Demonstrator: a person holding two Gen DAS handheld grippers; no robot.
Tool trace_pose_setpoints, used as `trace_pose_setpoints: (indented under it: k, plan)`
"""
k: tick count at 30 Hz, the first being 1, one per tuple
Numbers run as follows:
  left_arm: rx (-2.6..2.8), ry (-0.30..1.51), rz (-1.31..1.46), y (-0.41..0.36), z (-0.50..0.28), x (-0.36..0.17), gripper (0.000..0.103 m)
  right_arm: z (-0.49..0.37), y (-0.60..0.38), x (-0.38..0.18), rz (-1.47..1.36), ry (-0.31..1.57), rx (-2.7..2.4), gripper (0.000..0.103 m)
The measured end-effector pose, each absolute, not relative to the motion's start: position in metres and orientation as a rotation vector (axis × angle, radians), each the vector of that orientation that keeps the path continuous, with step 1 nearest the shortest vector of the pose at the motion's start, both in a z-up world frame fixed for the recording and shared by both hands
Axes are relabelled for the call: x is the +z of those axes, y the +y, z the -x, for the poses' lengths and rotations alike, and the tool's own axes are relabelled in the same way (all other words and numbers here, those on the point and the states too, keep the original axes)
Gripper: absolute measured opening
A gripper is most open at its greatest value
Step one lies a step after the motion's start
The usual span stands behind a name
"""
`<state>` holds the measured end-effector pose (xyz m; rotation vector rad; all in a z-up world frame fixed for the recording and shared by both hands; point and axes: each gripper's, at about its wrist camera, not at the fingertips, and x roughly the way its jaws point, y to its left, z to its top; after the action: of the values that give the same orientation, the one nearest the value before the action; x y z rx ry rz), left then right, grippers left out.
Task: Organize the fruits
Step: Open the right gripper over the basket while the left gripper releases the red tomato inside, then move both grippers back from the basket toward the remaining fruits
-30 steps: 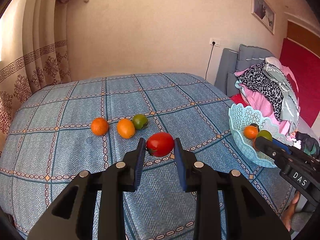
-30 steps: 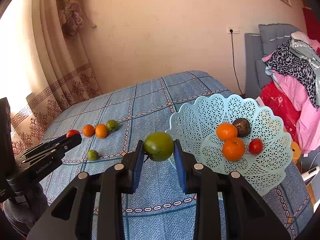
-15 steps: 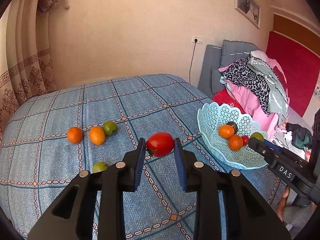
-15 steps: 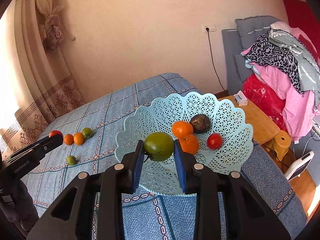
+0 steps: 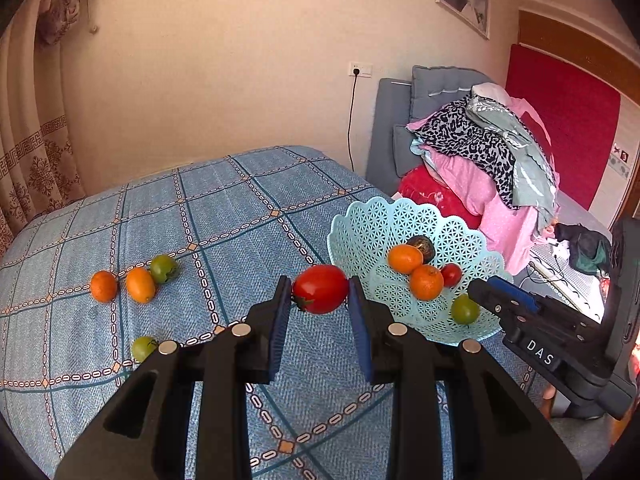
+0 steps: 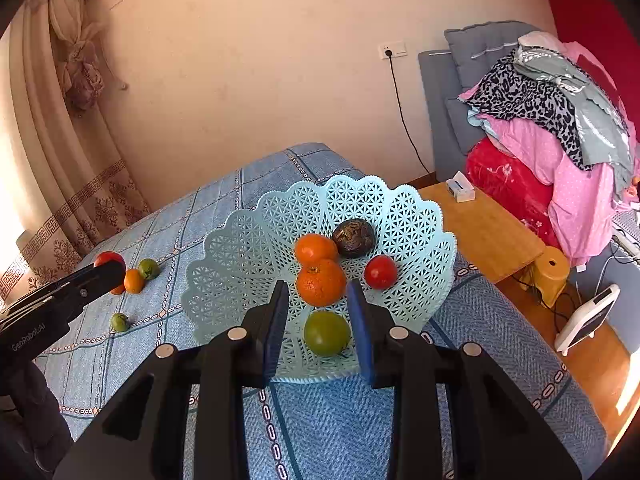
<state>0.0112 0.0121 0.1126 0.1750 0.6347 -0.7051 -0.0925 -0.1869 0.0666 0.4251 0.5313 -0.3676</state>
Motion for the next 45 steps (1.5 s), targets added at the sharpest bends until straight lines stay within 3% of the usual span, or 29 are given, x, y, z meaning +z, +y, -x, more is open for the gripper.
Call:
trace_pose_setpoints:
  k: [26, 27, 30, 32, 45]
  plan:
    - [-0.823, 0.701, -0.241, -0.057, -0.013, 0.09, 0.031, 0.109, -0.202, 0.059, -0.447, 0.502, -0.431, 0.031]
    - [-0.825, 0.706, -0.241, -0.058, -0.013, 0.089, 0.034, 0.109, -0.203, 0.059, -0.448, 0.502, -0.431, 0.031]
    - [-0.804, 0.705, -0.233, -0.057, -0.015, 0.086, 0.072, 0.109, -0.203, 0.058, -0.451, 0.504, -0.432, 0.034]
    - [-0.791, 0.7, -0.222, -0.054, -0.017, 0.086, 0.073, 0.108, -0.202, 0.057, -0.45, 0.503, -0.435, 0.041]
    - [-0.718, 0.727, -0.179, -0.029, -0.034, 0.082, 0.081, 0.104, -0.189, 0.062, -0.409, 0.498, -0.435, 0.043]
